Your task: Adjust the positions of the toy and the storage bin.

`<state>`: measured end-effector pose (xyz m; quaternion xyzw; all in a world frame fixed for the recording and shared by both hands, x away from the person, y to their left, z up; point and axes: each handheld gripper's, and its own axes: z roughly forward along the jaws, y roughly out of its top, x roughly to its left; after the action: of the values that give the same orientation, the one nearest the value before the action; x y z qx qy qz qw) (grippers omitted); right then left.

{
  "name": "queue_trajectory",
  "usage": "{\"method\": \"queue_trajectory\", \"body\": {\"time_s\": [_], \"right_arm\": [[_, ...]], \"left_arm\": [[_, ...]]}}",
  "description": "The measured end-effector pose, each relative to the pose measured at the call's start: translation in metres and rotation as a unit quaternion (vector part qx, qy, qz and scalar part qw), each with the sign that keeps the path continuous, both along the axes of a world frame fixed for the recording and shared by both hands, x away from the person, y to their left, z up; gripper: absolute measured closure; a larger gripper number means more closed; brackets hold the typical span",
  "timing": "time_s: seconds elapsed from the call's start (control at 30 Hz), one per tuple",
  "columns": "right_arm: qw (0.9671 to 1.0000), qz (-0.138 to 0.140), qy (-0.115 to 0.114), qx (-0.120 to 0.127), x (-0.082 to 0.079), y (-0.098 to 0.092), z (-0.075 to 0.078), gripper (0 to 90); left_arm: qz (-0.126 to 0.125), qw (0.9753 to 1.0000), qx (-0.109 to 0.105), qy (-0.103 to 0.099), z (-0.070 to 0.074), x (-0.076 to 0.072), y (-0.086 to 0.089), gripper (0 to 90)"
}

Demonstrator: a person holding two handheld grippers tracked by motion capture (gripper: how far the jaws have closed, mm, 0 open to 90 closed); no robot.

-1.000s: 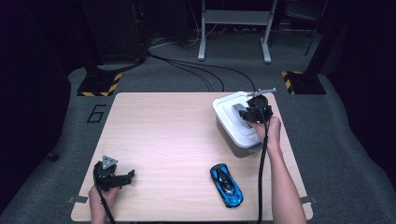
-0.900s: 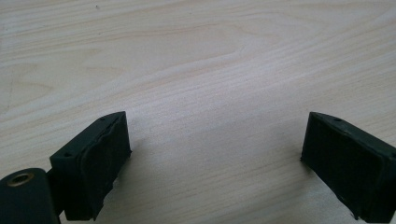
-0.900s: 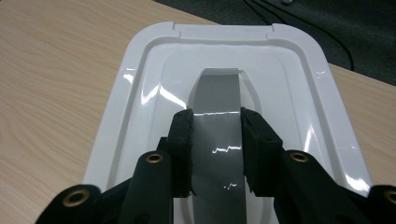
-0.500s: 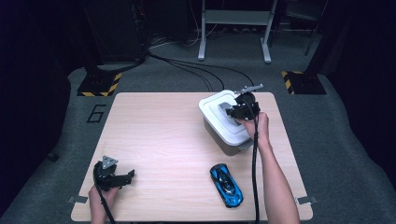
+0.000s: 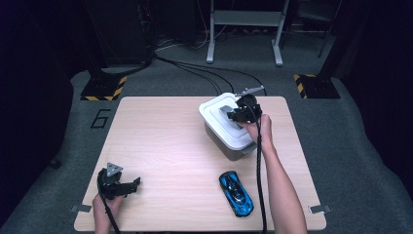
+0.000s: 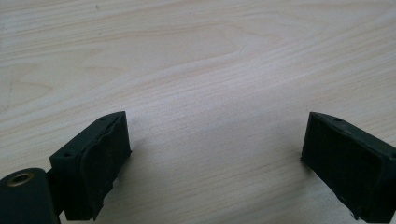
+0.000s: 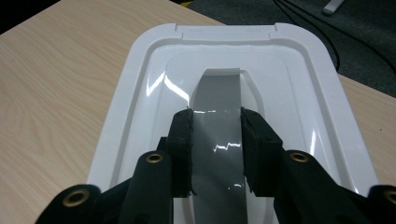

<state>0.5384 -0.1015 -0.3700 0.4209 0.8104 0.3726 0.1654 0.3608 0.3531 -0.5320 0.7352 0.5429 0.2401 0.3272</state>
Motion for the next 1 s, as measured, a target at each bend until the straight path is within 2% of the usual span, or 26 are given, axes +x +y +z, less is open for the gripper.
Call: {"method": "queue_trajectory", "body": {"time_s": [0.17, 0.27, 0.37, 0.47, 0.57, 0.77, 1.0], "right_arm": [[1.0, 0.003, -0.003, -0.004, 0.001, 0.001, 0.0, 66.3], [1.0, -0.007, 0.002, 0.002, -0.002, 0.002, 0.001, 48.8], [0.9998, -0.019, -0.008, 0.005, -0.009, -0.002, 0.007, 33.3], [0.9994, -0.029, -0.017, 0.004, -0.02, -0.007, 0.015, 21.6], [0.9992, -0.035, -0.02, 0.003, -0.033, -0.013, 0.021, 14.5], [0.9989, -0.039, -0.025, -0.006, -0.063, -0.022, 0.026, 7.3], [0.9982, -0.057, -0.019, -0.006, -0.098, -0.033, 0.017, 1.8]], "left_arm": [[0.0, 1.0, 0.0, 0.0, 0.0, 0.0, 0.0, 7.6], [0.0, 1.0, -0.001, -0.001, 0.0, 0.0, 0.0, 7.6], [0.0, 1.0, 0.0, 0.0, 0.0, 0.0, 0.0, 7.6], [0.0, 1.0, 0.0, 0.0, 0.0, 0.0, 0.0, 7.6], [0.0, 1.0, -0.001, -0.001, 0.0, 0.0, 0.0, 7.6], [-0.003, 1.0, 0.003, 0.001, 0.0, 0.0, 0.0, 7.6], [-0.003, 1.0, 0.004, 0.002, 0.0, 0.0, 0.0, 7.6]]}}
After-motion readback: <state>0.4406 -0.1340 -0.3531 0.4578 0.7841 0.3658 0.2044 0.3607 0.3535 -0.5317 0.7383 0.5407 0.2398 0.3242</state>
